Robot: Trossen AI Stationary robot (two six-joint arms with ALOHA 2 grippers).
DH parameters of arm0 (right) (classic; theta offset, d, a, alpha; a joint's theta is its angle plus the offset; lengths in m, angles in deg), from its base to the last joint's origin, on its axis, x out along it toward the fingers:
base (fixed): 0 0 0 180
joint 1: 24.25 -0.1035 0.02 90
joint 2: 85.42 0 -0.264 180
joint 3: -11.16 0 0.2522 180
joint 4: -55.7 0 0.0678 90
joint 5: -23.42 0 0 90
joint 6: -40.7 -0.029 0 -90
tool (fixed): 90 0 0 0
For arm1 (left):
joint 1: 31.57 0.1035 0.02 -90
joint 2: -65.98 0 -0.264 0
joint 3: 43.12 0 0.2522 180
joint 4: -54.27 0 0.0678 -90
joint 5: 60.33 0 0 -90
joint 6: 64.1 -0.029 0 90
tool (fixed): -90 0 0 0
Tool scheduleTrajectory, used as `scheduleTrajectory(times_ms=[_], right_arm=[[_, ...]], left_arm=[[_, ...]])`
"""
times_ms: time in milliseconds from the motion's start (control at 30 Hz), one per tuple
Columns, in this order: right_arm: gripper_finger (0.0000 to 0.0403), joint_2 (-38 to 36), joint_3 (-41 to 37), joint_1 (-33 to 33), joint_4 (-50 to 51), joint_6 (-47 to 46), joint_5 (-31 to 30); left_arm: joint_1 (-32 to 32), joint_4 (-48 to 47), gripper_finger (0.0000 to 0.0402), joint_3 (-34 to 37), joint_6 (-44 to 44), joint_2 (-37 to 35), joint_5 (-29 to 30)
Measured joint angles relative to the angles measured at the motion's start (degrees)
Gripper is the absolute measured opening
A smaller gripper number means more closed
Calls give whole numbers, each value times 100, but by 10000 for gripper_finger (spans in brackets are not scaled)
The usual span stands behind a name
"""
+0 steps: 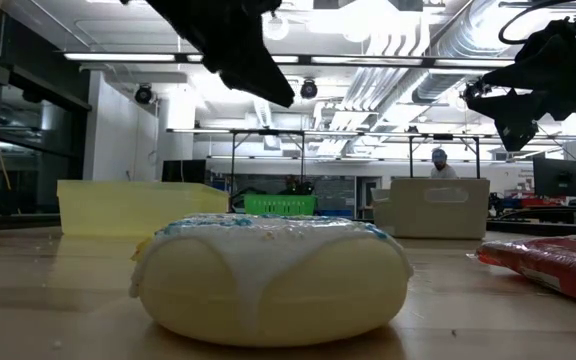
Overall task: Pick & Place Food Item
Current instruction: Put the green food coloring bottle into the green bin
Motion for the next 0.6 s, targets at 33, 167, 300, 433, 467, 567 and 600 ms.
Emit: scheduleTrajectory(times_ms=[33,167,300,433,467,567,600], right_arm=[[175,0,-1,0,-1,0,-1],[175,0,-1,-2,-1,1,-1],[175,0,0,-2,0,0,-1],[175,0,0,-1,0,1,0],[175,0,-1,-2,-1,1,-1],[175,0,1,-1,1,0,0],[175,0,-1,-2,1,0,-1]], left_arm=[[-108,-35,136,0,89,0,79],[-552,-145,136,0,440,0,374],[-985,-152,136,0,691,0,625],[-1354,-156,136,0,1000,0,826],[-1432,-175,136,0,1075,0,858],[-1609,-273,136,0,1252,0,1061],[-1650,-307,136,0,1306,0,1113]])
